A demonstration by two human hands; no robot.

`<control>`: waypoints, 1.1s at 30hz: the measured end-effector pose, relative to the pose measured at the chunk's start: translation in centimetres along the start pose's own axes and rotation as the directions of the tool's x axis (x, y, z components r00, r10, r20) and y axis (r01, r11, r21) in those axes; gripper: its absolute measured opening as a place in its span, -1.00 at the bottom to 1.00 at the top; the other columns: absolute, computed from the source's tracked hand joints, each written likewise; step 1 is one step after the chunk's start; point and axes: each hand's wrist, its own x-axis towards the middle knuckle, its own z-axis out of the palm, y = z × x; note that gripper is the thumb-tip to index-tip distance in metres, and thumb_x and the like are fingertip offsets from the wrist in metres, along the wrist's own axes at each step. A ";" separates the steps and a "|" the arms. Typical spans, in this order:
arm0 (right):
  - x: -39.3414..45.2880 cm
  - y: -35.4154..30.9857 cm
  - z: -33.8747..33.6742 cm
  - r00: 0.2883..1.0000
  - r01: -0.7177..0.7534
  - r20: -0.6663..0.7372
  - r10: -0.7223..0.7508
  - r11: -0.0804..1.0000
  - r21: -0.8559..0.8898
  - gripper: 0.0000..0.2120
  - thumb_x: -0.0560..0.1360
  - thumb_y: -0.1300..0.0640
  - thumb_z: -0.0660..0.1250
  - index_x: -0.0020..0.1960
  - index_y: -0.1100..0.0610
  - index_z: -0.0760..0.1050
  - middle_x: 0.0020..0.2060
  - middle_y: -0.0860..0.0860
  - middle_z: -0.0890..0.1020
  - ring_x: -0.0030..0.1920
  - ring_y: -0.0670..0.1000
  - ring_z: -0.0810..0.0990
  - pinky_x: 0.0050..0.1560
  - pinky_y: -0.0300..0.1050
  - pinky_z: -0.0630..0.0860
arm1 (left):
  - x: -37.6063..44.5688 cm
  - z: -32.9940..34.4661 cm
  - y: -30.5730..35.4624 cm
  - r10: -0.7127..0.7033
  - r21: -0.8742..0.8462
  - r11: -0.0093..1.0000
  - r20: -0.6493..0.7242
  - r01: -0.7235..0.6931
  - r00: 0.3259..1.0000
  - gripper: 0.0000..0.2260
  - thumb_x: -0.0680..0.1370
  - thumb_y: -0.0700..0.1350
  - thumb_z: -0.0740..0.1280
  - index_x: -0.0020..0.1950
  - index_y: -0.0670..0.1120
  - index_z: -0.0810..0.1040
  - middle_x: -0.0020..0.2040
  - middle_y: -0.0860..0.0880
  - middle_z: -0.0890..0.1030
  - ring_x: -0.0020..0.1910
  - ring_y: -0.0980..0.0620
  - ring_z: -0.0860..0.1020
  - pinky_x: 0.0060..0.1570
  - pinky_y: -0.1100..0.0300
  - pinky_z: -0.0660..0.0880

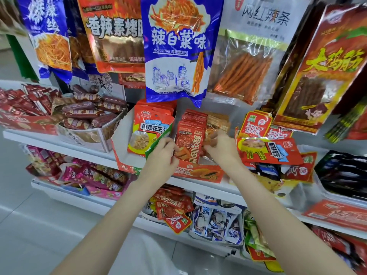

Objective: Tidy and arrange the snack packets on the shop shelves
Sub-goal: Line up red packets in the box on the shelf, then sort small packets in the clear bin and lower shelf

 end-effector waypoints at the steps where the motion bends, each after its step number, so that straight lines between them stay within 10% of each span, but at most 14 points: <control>1: -0.8 0.4 -1.5 0.998 0.034 -0.057 -0.035 0.999 -0.026 -0.84 0.48 0.22 0.32 0.05 0.16 0.46 -0.07 0.09 0.62 -0.11 0.05 0.57 -0.14 -0.14 0.47 | -0.1 0.0 0.2 0.024 0.012 1.000 -0.037 -0.023 0.999 -0.84 0.49 -0.28 0.26 0.06 -0.20 0.51 0.22 -0.06 0.42 0.19 0.02 0.43 0.06 0.33 0.29; 6: -3.4 4.3 -10.3 0.929 0.005 -0.340 -0.145 0.925 -0.379 -0.79 0.50 0.17 0.31 0.06 0.28 0.52 -0.01 0.20 0.60 0.04 0.20 0.52 0.03 0.02 0.43 | 0.0 1.0 2.1 0.123 -0.015 0.992 -0.108 -0.125 0.987 -0.84 0.46 -0.33 0.26 0.00 -0.20 0.55 0.10 -0.11 0.49 0.11 -0.07 0.47 0.11 0.14 0.38; 10: -2.2 6.9 -13.4 0.954 -0.296 -0.164 0.253 0.681 -0.670 -0.33 0.43 -0.23 0.30 0.33 0.22 0.27 0.26 0.24 0.43 0.28 0.28 0.36 0.23 0.16 0.32 | 0.3 2.6 5.0 0.149 -0.062 0.987 -0.032 -0.151 0.988 -0.82 0.48 -0.30 0.25 0.04 -0.18 0.55 0.11 -0.06 0.48 0.05 -0.01 0.46 0.05 0.19 0.38; 22: 0.0 7.6 -14.2 0.939 -0.177 0.090 0.332 0.690 -0.702 -0.05 0.31 -0.34 0.36 0.50 0.00 -0.02 0.45 0.13 0.23 0.43 0.22 0.22 0.39 0.31 0.00 | -0.8 5.5 8.6 0.199 -0.047 0.980 0.234 -0.194 0.952 -0.59 0.51 -0.25 0.20 0.36 -0.07 0.35 0.32 -0.01 0.40 0.22 -0.05 0.44 0.20 0.01 0.37; 27: -0.5 7.6 -14.6 0.922 -0.128 0.208 0.326 0.765 -0.631 -0.01 0.31 -0.26 0.42 0.51 -0.05 -0.10 0.49 0.13 0.16 0.47 0.30 0.04 0.40 0.31 -0.10 | -1.2 5.7 9.7 0.201 0.055 0.970 0.361 -0.236 0.911 -0.44 0.54 -0.15 0.18 0.49 0.12 0.06 0.52 0.11 0.07 0.46 0.01 0.14 0.40 -0.09 0.08; 33: -1.3 8.7 -15.0 0.999 -0.001 0.035 0.038 0.691 -0.723 -0.80 0.51 0.11 0.28 0.11 -0.01 0.57 0.15 0.06 0.56 0.23 0.16 0.40 0.35 0.21 0.14 | -1.3 6.0 10.7 0.165 0.107 0.965 0.455 -0.237 0.875 -0.47 0.54 -0.17 0.14 0.48 0.12 0.14 0.50 0.15 0.14 0.45 0.04 0.13 0.39 -0.07 -0.02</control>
